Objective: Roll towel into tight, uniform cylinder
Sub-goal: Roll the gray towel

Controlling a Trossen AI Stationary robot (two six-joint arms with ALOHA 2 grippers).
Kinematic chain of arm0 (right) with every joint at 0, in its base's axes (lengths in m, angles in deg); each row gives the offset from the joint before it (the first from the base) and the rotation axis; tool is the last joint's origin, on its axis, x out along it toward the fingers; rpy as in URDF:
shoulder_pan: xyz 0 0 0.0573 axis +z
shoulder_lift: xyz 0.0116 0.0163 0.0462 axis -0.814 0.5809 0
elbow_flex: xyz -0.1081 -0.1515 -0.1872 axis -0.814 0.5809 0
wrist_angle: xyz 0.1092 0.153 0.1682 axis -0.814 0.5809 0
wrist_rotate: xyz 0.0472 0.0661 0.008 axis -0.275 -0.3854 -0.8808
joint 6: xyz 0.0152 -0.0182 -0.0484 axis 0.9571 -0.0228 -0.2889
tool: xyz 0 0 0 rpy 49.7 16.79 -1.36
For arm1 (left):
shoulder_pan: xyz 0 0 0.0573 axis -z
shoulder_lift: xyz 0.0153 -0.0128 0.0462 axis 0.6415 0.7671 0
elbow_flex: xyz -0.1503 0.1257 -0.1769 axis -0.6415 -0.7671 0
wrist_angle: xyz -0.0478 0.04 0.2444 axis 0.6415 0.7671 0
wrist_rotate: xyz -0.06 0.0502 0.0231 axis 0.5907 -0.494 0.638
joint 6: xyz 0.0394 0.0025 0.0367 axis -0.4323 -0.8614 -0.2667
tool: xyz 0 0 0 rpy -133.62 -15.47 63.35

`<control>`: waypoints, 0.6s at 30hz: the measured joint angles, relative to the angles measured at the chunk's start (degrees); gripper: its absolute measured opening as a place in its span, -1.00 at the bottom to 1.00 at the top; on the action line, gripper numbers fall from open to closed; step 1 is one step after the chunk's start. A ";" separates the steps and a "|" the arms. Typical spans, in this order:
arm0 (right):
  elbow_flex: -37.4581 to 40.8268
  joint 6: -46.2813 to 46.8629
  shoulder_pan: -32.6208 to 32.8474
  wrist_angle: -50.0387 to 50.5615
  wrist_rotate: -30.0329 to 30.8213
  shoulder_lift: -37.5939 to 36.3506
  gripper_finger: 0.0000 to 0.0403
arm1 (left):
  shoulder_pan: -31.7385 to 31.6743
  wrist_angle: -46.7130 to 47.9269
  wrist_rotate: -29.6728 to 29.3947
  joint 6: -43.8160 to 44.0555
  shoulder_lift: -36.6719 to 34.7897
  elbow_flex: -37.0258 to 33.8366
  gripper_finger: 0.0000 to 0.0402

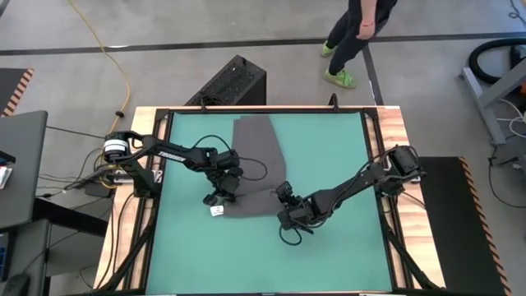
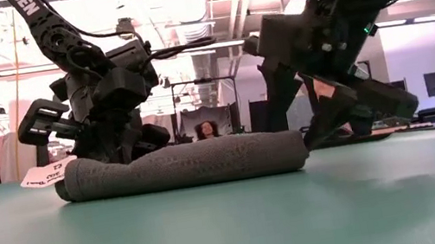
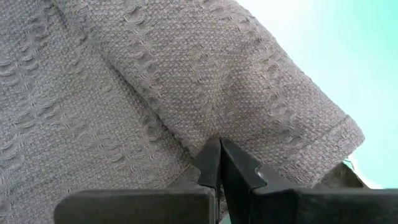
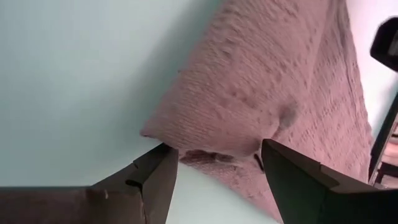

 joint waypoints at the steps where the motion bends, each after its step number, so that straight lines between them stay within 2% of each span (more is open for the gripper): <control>1: 0.00 -0.51 -0.05 -0.03 -0.06 0.00 0.28 | -0.01 -0.01 0.00 -0.10 0.00 0.00 -1.00; 13: 0.00 -3.68 -1.57 -3.11 -4.72 0.00 0.27 | 0.00 -0.24 -0.04 -0.75 0.00 0.00 -1.00; 18: -0.05 -1.65 -2.87 -3.30 -8.37 0.69 0.11 | -0.02 -0.48 -0.11 -1.45 0.00 0.00 -1.00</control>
